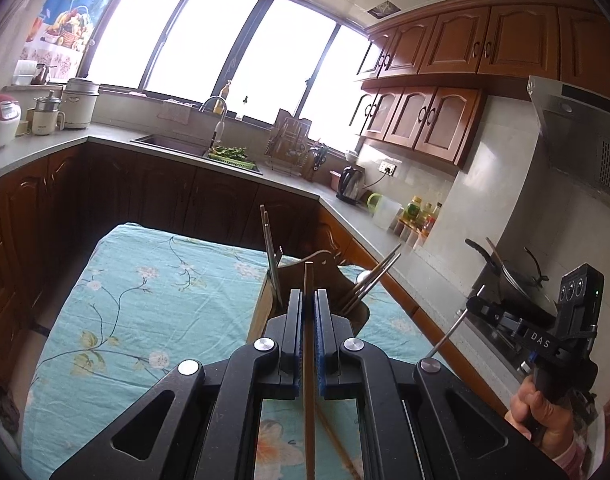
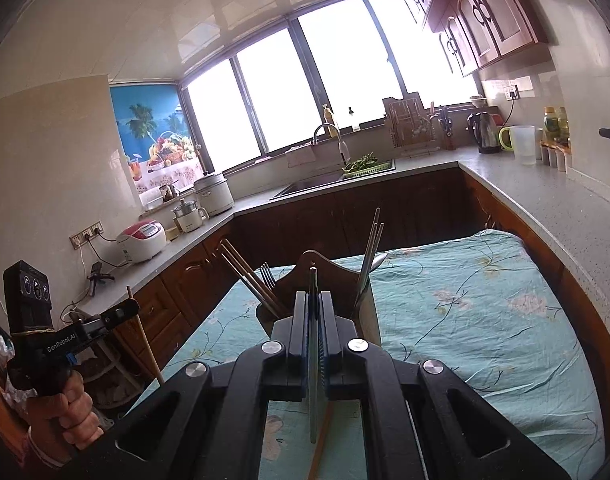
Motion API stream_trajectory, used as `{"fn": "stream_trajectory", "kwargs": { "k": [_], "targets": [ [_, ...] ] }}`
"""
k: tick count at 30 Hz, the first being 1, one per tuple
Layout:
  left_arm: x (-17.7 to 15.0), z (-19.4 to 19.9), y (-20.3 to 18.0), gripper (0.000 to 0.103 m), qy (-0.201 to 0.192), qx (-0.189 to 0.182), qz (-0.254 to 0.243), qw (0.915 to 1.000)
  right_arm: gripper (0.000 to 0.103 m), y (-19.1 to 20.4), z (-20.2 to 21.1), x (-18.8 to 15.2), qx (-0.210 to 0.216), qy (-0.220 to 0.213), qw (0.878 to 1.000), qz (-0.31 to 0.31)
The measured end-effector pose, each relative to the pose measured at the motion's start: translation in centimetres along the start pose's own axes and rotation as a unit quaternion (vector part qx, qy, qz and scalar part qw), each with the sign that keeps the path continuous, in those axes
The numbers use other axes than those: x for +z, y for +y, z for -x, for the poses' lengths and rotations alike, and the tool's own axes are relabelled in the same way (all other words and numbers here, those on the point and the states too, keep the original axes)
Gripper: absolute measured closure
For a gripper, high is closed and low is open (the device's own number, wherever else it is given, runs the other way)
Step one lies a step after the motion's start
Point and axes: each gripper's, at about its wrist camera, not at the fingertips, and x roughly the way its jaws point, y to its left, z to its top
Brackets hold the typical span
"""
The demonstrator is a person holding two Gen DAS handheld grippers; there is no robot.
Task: Organize utensils
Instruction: 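Lift the wooden chopstick with the left gripper while the right gripper carries its metal chopstick above the holder, then lower both held chopsticks down into the wooden holder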
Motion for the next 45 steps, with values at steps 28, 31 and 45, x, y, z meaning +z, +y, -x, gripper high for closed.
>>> {"fn": "stream_trajectory", "kwargs": {
  "k": [28,31,45],
  "targets": [
    [0.0,-13.6,-1.0,0.100,-0.208,0.071,-0.014,0.9754,0.099,-0.8,-5.6,7.2,-0.045,-0.116,0.992,0.007],
    [-2.0,-14.7,-1.2,0.100,-0.207,0.075,-0.019,0.9753,0.099,-1.1,-6.9,6.5,-0.051,-0.105,0.993,0.008],
    [-4.6,-13.6,0.0,0.100,-0.140,0.063,-0.016,0.9881,0.099,-3.2,-10.2,2.5,-0.054,-0.031,0.998,-0.016]
  ]
}}
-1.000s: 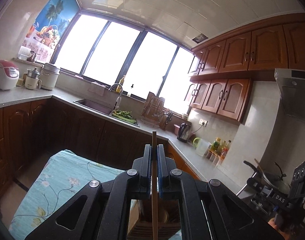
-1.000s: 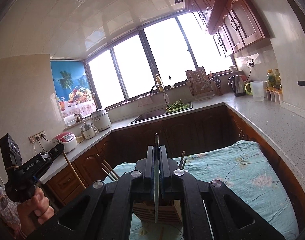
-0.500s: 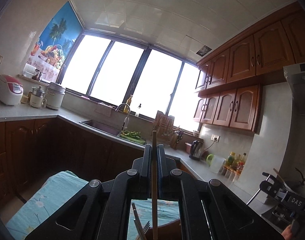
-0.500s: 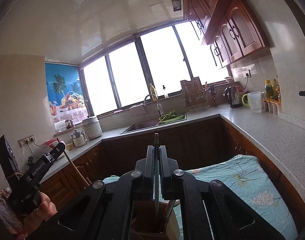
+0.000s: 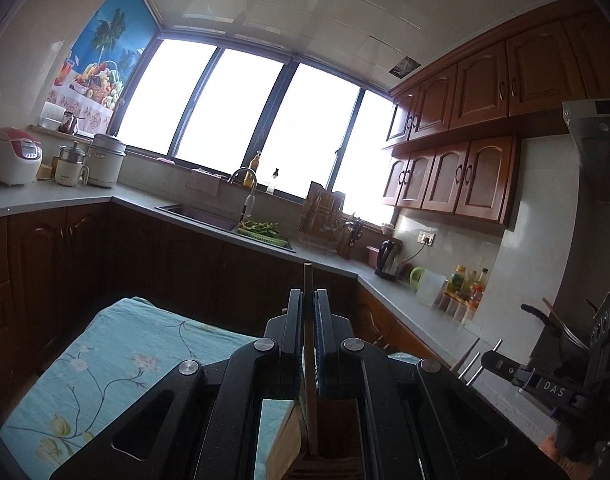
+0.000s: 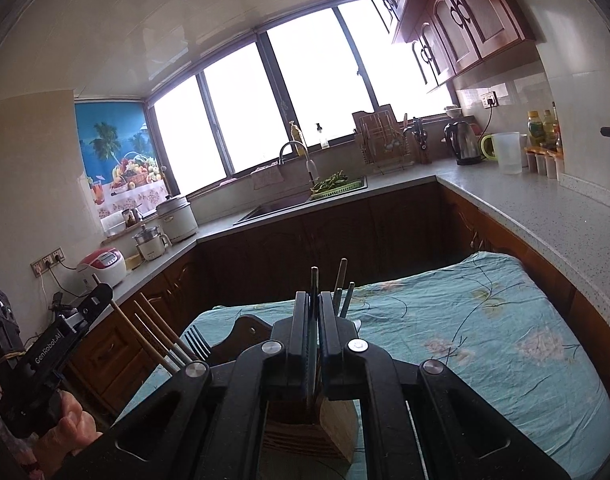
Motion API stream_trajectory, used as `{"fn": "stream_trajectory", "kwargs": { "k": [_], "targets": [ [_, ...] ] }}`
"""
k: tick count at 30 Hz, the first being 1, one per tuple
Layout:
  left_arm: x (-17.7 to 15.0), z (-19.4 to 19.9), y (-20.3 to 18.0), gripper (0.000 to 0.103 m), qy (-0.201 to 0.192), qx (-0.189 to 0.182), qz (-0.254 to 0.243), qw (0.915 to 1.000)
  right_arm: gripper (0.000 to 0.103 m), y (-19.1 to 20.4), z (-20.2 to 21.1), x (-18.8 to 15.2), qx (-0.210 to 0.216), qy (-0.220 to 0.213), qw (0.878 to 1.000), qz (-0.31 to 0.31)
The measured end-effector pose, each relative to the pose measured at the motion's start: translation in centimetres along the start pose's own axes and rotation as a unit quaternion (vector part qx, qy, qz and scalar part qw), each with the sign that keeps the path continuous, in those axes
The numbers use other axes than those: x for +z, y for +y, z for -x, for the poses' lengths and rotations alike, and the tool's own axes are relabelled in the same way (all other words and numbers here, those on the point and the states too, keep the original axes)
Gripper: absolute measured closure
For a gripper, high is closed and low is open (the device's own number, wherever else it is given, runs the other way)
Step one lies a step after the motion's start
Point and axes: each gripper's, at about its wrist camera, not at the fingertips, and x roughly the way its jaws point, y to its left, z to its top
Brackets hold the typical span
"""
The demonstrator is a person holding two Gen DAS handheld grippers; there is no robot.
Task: Organize utensils
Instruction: 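Lower both held chopsticks down into the wooden holder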
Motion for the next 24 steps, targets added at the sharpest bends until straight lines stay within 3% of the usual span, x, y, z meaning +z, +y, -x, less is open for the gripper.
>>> {"fn": "stream_trajectory", "kwargs": {
  "k": [9,24],
  "targets": [
    [3.2,0.2,0.4,0.099,0.064,-0.015,-0.015,0.9977,0.098,-0.5,-1.0,-0.7,-0.005,0.024,1.000,-0.006],
    [7.2,-0.7,1.5,0.099,0.081,-0.021,-0.015,0.9964,0.098,-0.9,-1.3,-0.9,-0.009,0.031,0.999,-0.012]
  ]
}}
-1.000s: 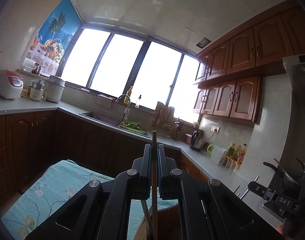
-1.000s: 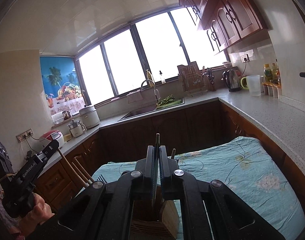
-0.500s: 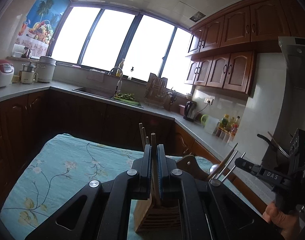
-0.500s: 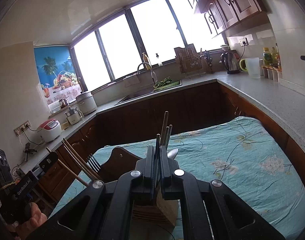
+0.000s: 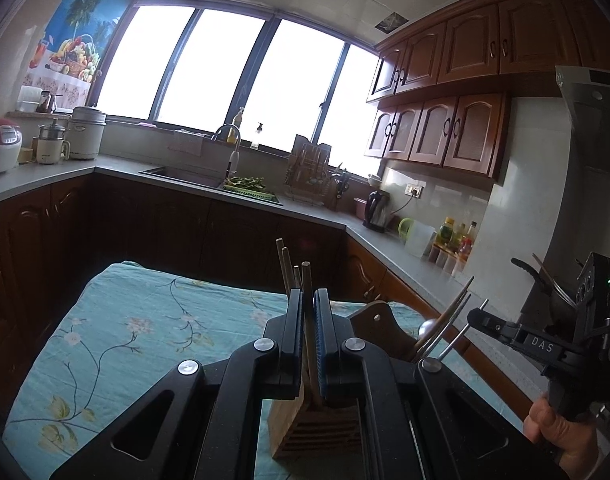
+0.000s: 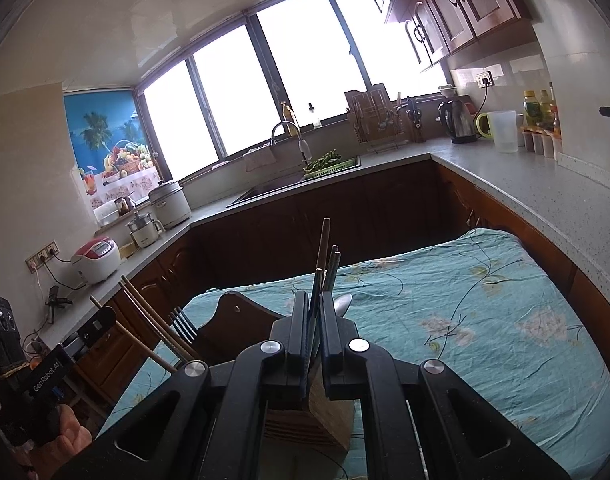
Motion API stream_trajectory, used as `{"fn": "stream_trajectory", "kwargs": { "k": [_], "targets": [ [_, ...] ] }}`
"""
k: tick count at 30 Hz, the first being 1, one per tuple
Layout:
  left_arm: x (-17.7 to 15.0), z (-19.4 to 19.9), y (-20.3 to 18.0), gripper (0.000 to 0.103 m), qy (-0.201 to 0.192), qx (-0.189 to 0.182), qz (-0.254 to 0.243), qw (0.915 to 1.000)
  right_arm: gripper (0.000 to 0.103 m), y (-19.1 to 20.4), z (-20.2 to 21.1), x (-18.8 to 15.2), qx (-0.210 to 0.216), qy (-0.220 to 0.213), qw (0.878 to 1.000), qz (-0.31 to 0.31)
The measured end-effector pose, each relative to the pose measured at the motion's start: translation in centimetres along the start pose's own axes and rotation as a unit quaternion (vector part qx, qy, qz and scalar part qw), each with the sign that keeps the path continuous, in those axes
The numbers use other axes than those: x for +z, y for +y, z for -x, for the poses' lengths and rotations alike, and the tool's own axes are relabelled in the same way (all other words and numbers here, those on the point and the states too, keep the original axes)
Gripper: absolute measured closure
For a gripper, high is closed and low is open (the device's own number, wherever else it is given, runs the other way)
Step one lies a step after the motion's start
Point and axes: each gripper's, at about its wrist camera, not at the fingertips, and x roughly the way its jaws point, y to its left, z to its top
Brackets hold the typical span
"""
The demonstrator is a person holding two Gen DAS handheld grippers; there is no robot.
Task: Organize utensils
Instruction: 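Lower both held chopsticks down into the wooden holder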
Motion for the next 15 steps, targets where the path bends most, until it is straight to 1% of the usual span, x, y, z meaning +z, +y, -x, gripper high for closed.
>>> {"fn": "stream_trajectory", "kwargs": {
  "k": [13,14,15],
  "targets": [
    [-0.02,-0.27,0.04,0.099,0.014,0.002,-0.004,0.9999,0.097,-0.05,0.00,-0.02,0.001,0.002,1.000,-0.004],
    [-0.14,-0.21,-0.02,0.099,0.015,0.003,-0.004,0.9999,0.094,-0.02,0.05,-0.02,0.001,0.003,1.000,-0.005],
    [-0.07,-0.16,-0.05,0.095,0.017,0.006,-0.003,0.9998,0.091,-0.04,0.17,0.00,0.001,0.002,1.000,-0.007]
  ]
}}
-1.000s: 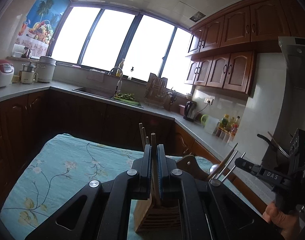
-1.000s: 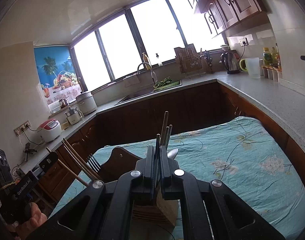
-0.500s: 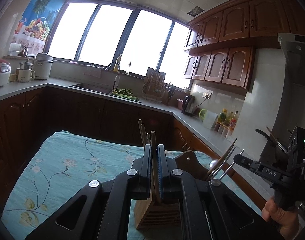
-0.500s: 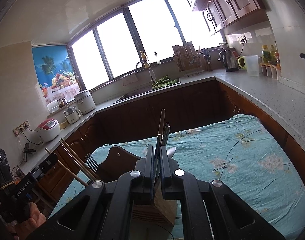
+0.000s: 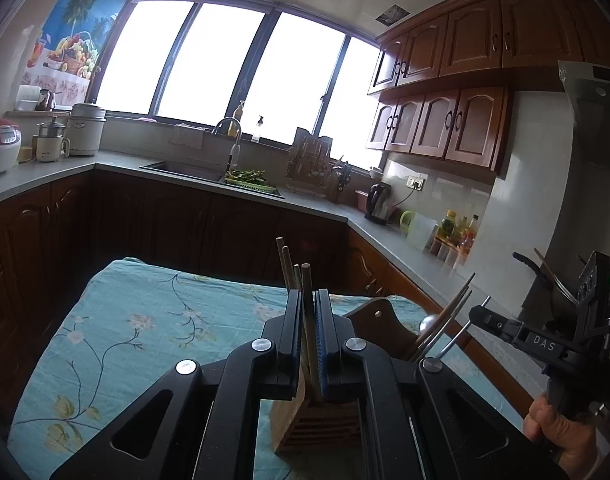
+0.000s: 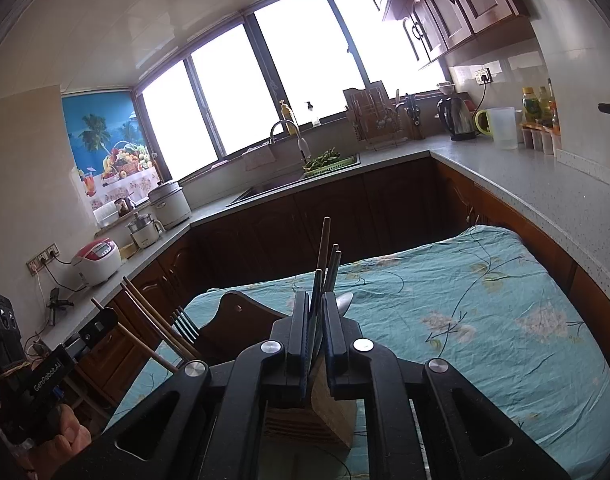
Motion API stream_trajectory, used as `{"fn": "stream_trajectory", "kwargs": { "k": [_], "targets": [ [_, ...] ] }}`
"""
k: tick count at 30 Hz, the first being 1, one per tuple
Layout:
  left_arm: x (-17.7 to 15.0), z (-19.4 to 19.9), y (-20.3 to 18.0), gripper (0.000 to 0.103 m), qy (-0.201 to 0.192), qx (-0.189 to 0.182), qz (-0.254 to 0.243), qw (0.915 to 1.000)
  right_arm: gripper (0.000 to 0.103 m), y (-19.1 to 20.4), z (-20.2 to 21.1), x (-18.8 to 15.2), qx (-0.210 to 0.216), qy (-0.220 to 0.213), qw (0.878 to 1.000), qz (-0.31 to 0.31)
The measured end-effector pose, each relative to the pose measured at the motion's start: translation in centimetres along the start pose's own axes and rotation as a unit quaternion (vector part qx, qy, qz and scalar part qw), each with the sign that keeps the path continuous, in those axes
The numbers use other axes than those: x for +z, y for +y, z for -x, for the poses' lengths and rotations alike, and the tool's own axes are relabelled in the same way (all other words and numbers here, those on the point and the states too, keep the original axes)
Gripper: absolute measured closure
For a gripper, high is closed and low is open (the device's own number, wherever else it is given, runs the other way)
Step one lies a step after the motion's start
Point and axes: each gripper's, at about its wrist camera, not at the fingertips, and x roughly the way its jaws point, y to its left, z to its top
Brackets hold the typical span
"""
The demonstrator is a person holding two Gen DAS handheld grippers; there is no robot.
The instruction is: Organize utensils
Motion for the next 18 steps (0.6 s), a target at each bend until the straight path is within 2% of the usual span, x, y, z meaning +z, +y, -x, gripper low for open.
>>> {"fn": "stream_trajectory", "kwargs": {
  "k": [1,3,7,8,9,12,13,15,18],
  "targets": [
    [-0.2,0.2,0.0,0.092,0.000,0.000,0.002,1.0000,0.083,-0.1,0.2,0.0,-0.002,-0.002,1.000,-0.004],
    [0.0,0.8,-0.1,0.078,-0.009,0.002,0.007,0.9999,0.066,-0.3,0.7,0.0,0.000,-0.008,1.000,-0.010],
    [-0.1,2.1,-0.2,0.059,-0.019,0.007,0.010,0.9997,0.053,-0.4,2.2,0.1,-0.001,-0.028,0.999,-0.017],
    [-0.4,2.4,-0.2,0.049,-0.020,0.012,0.009,0.9997,0.050,-0.4,2.6,0.1,-0.002,-0.031,0.999,-0.018],
    [-0.6,2.8,-0.2,0.042,-0.022,0.014,0.009,0.9996,0.043,-0.4,3.0,0.0,-0.001,-0.035,0.999,-0.019],
    [-1.7,3.8,-0.3,0.031,-0.018,0.026,0.007,0.9995,0.020,-0.3,4.2,-0.7,0.001,-0.045,0.999,-0.019],
    [-2.1,4.1,-0.2,0.030,-0.014,0.027,0.009,0.9995,0.014,-0.3,4.5,-1.0,0.004,-0.045,0.999,-0.020],
    [-2.8,4.8,-0.3,0.022,-0.005,0.028,0.014,0.9995,0.012,-0.2,5.1,-1.9,0.011,-0.043,0.999,-0.019],
    [-3.5,6.0,-0.7,0.019,0.006,0.042,0.014,0.9990,0.009,0.1,5.8,-3.3,0.019,-0.033,0.999,-0.013]
  ]
}}
